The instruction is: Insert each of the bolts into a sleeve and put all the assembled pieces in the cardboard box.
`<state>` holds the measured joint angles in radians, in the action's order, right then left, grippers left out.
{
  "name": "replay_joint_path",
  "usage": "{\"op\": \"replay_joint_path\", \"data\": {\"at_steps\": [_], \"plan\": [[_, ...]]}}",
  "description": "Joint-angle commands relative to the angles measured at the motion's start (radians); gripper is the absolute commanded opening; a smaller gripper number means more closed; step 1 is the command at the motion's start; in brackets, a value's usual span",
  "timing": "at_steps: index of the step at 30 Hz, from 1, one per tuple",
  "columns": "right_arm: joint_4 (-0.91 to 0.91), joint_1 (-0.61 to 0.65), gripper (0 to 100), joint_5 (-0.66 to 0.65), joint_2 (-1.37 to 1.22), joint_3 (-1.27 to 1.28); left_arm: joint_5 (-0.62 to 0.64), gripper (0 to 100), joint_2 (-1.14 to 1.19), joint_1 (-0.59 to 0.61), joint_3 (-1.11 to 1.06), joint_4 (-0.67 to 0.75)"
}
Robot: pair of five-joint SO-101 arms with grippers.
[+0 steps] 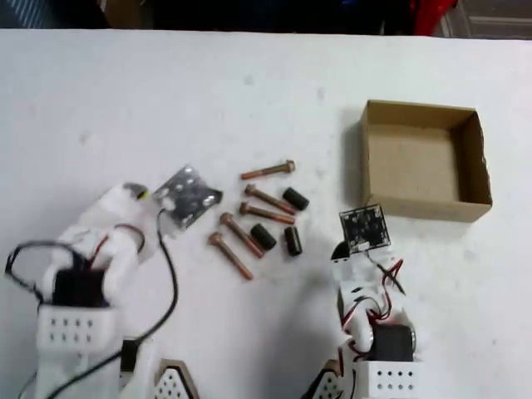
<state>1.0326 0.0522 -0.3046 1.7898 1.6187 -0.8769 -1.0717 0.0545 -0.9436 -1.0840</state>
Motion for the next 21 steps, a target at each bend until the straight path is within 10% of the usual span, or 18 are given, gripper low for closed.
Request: {"op": "replay_joint_path", "data": {"at_steps": [1,21], "plan": [[-0.025,-0.010,1.6,0.003,0.010,-0.008,-0.044,3,0.185,-0.076,0.143,-0.006],[-0.024,-0.010,1.6,0.003,0.010,-0.006,-0.044,13,1.233,-0.300,0.974,-0.149]]}}
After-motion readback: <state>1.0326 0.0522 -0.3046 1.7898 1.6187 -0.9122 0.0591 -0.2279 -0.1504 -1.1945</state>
